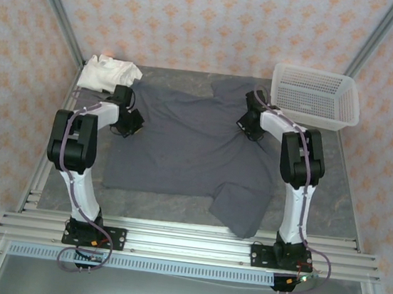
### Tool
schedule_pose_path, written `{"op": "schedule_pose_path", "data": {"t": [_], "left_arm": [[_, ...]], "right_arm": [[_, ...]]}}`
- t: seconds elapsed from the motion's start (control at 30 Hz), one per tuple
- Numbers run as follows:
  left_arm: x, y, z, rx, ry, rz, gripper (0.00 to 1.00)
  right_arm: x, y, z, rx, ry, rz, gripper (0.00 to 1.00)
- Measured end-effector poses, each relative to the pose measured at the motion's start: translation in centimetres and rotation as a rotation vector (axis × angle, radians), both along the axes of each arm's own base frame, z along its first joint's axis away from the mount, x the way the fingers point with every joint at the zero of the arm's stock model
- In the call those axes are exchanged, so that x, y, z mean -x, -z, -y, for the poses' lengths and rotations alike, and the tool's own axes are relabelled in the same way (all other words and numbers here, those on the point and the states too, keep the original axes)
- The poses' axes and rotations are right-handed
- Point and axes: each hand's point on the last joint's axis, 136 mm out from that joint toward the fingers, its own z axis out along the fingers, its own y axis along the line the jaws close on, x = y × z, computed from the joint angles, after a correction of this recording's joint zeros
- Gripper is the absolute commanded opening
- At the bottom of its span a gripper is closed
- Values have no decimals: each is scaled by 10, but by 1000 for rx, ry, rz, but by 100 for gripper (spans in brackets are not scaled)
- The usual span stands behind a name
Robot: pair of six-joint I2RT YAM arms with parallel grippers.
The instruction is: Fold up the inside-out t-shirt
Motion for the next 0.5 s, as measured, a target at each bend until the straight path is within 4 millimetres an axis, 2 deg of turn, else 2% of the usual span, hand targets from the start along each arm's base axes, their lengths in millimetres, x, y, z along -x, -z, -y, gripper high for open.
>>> {"op": "schedule_pose_path", "data": {"t": [0.1, 0.2, 0.27, 0.33, 0.4, 0.47, 0.5], "left_arm": [[-18, -2, -4, 8, -13, 49, 0], [-22, -4, -6, 16, -29, 65, 1], [-20, -7, -6, 20, -30, 85, 8], [-8, -18, -6, 22, -29, 103, 16], [9, -43, -5, 18, -24, 149, 23], [26, -80, -4, 9, -15, 235, 30], [36, -101, -3, 0, -6, 286, 34]], "right_arm": [[-6, -2, -4, -4, -5, 7, 0], [-3, -3, -6, -4, -7, 1, 0], [7, -5, -6, -3, -9, -9, 0], [25, -13, -5, 0, -17, -23, 0], [51, -36, -4, 1, -24, -12, 4], [79, -62, 2, 3, -14, 27, 8], [99, -78, 8, 1, 11, 60, 12]]}}
